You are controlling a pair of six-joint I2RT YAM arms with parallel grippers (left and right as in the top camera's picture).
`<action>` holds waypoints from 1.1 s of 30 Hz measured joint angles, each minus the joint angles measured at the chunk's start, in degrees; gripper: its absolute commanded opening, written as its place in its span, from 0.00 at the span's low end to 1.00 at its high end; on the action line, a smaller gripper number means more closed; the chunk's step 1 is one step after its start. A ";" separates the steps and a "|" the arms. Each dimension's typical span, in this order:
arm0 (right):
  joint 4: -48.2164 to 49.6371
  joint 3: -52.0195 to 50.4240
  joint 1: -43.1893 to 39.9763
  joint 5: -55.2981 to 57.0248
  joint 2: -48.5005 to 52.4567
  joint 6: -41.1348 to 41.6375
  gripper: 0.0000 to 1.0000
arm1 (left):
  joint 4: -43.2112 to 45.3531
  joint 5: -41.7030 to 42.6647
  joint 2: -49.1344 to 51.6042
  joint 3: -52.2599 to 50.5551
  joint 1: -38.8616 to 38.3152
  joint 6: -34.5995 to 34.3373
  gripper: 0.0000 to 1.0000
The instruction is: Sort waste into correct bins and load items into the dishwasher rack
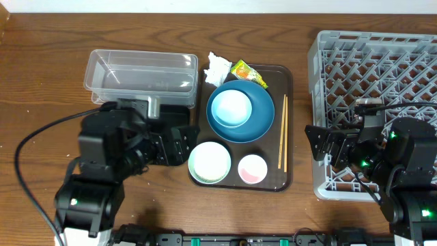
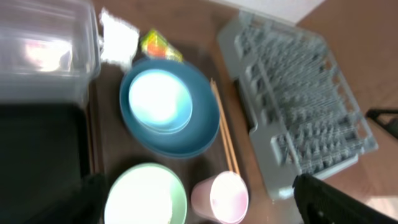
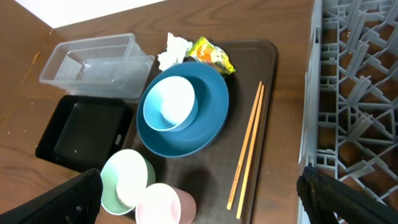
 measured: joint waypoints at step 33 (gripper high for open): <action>-4.79 0.39 0.00 -0.72 6.47 0.90 0.99 | 7.50 -26.73 39.87 0.00 -43.78 -9.81 0.06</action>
